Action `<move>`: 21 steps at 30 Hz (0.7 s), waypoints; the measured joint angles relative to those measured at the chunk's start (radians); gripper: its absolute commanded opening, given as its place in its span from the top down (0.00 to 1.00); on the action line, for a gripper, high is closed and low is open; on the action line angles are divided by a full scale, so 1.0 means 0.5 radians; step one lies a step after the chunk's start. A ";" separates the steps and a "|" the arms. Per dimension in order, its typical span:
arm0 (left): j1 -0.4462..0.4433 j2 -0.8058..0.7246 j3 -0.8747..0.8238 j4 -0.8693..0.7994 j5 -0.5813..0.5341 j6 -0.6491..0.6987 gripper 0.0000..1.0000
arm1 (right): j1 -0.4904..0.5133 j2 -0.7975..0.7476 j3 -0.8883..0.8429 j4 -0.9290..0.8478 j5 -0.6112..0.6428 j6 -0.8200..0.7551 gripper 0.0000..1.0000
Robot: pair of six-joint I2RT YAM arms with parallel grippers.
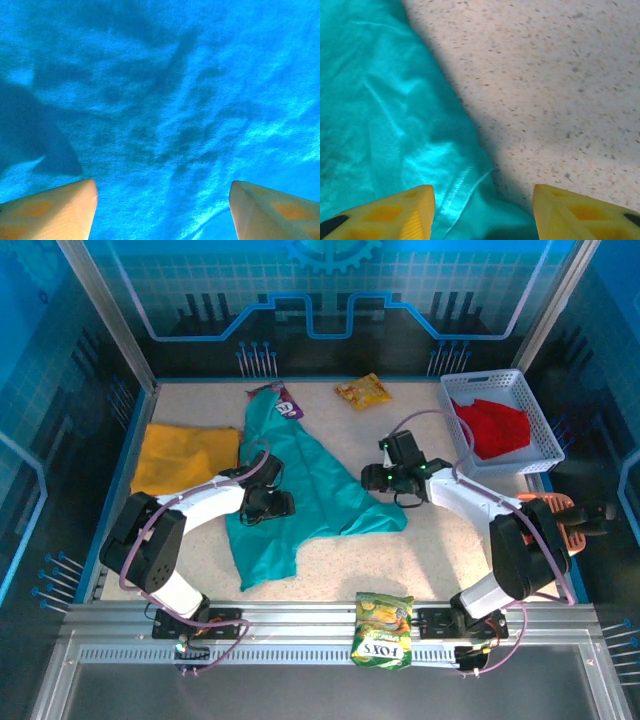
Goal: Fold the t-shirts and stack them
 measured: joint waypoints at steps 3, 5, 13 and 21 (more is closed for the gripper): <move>0.000 0.001 0.000 0.000 0.000 0.000 0.29 | -0.101 0.021 -0.078 0.059 -0.179 0.131 0.54; 0.000 0.000 0.000 0.000 0.001 0.000 0.29 | -0.140 0.055 -0.133 0.118 -0.289 0.211 0.55; 0.000 0.001 0.001 0.000 0.001 0.000 0.29 | -0.159 0.256 -0.199 0.364 -0.605 0.458 0.60; 0.000 0.000 0.000 0.000 0.001 0.000 0.28 | -0.160 0.293 -0.201 0.549 -0.663 0.568 0.61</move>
